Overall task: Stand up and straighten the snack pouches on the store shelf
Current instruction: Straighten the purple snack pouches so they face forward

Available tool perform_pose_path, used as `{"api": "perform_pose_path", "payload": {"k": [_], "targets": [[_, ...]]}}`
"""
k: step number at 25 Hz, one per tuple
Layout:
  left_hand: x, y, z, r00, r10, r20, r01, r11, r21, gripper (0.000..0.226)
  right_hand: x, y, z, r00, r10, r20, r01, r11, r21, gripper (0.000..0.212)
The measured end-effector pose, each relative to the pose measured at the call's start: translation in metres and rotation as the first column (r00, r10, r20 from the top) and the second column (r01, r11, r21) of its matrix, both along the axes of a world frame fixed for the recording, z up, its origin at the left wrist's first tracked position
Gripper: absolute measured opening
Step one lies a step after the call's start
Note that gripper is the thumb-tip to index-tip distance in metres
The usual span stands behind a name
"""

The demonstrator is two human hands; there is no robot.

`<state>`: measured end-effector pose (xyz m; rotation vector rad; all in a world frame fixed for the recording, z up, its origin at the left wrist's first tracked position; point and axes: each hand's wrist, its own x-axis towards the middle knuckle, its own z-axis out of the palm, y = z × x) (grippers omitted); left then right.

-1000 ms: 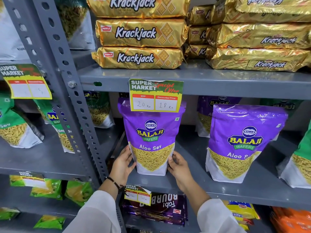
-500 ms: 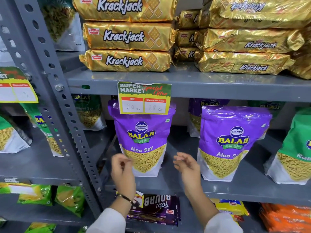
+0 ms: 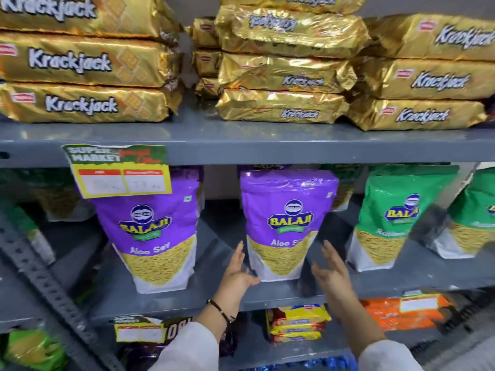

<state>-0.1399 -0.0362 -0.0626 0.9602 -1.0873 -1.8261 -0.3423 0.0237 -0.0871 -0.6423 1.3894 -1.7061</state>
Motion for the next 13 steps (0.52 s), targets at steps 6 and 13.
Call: {"api": "perform_pose_path", "payload": {"k": [6, 13], "targets": [[-0.020, -0.009, -0.013, 0.999, 0.010, -0.038, -0.010, 1.000, 0.000, 0.106, 0.004, -0.013, -0.001, 0.985, 0.162, 0.064, -0.164, 0.986, 0.029, 0.071], [-0.023, -0.014, -0.015, 0.997, 0.037, -0.073, -0.035, 0.999, 0.021, 0.102, -0.003, -0.015, -0.006, 0.968, 0.213, 0.132, -0.213, 0.977, -0.018, 0.063]]}}
